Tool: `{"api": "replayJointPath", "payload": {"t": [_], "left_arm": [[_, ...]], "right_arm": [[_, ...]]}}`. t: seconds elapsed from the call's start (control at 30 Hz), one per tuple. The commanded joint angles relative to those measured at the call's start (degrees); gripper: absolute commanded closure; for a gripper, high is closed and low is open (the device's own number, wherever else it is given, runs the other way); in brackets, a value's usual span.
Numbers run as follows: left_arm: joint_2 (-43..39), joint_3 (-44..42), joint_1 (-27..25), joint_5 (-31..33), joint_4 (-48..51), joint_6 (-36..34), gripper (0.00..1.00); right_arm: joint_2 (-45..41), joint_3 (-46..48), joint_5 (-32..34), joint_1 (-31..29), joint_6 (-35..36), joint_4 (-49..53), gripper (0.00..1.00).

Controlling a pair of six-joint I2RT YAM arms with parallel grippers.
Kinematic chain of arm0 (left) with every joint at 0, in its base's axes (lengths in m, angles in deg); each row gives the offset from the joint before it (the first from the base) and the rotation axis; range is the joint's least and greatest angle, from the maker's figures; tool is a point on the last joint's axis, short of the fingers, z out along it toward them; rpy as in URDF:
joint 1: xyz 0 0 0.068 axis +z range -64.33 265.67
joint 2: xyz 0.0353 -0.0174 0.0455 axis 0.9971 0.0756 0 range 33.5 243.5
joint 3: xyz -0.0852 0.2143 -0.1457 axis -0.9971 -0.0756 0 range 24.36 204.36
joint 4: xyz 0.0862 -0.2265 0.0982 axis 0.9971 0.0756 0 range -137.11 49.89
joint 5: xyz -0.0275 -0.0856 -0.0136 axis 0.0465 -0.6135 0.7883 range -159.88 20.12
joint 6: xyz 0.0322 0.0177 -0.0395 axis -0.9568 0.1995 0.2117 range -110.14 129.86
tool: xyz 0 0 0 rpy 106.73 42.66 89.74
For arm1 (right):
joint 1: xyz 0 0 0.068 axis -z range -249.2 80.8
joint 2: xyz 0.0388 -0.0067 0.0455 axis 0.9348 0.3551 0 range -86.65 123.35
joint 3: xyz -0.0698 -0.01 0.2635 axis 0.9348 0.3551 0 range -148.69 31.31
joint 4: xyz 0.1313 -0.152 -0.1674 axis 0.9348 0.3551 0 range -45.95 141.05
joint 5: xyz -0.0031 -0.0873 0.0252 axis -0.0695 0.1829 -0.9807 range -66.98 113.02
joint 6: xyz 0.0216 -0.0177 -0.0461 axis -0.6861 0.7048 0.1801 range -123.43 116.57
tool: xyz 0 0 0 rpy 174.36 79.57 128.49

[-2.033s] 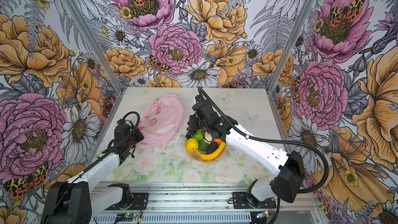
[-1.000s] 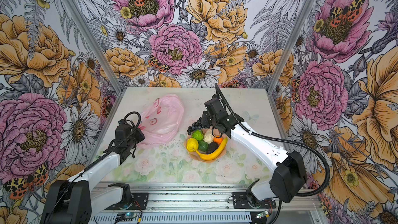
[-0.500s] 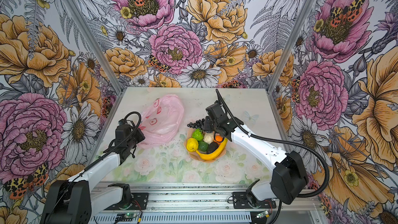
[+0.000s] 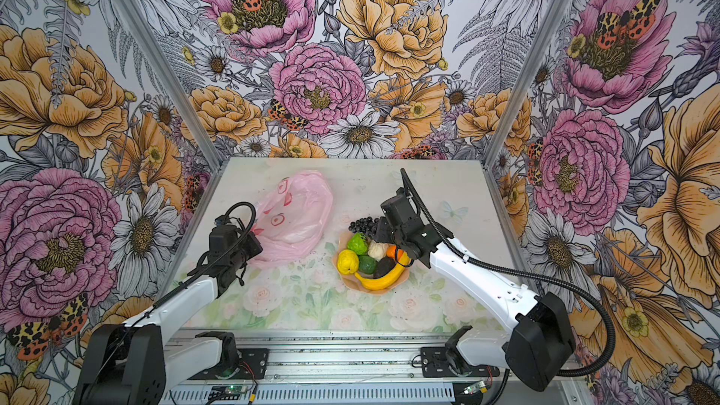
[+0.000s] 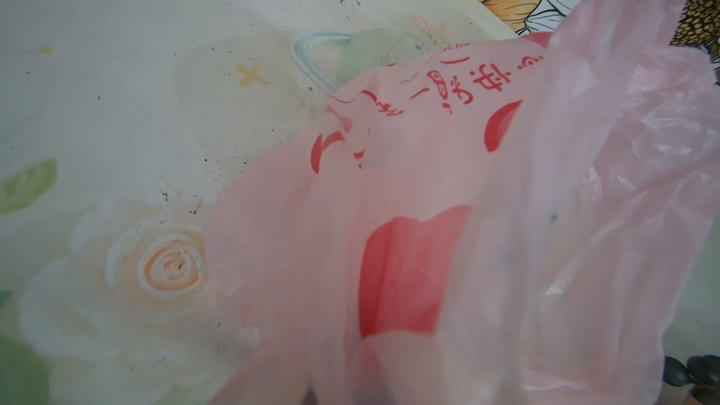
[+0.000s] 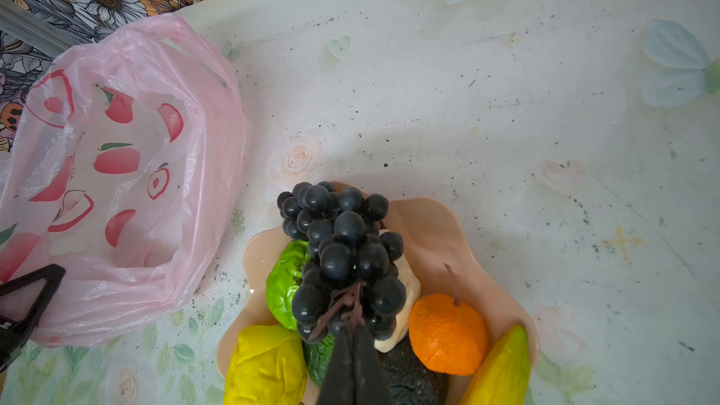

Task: Take the fake fruits out of the plastic bag
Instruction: 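Carry the grapes with the right gripper over the peach bowl, then lower the grapes onto the fruit pile and open the right gripper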

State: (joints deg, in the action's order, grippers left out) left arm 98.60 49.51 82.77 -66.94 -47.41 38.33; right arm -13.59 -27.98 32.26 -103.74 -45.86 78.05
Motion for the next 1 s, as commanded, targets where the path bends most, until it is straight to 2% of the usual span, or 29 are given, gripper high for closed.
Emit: {"api": "replayJointPath", "payload": {"t": [0.0, 0.97], "left_arm": [[0.4, 0.6, -0.6, -0.5, -1.3, -1.0, 1.00], [0.5, 0.6, -0.9, 0.0, -1.3, -1.2, 1.00]], "right_arm": [[-0.7, 1.0, 2.3, 0.6, 0.3, -0.8, 1.00], [7.6, 6.7, 12.0, 3.5, 2.3, -0.1, 1.00]]}}
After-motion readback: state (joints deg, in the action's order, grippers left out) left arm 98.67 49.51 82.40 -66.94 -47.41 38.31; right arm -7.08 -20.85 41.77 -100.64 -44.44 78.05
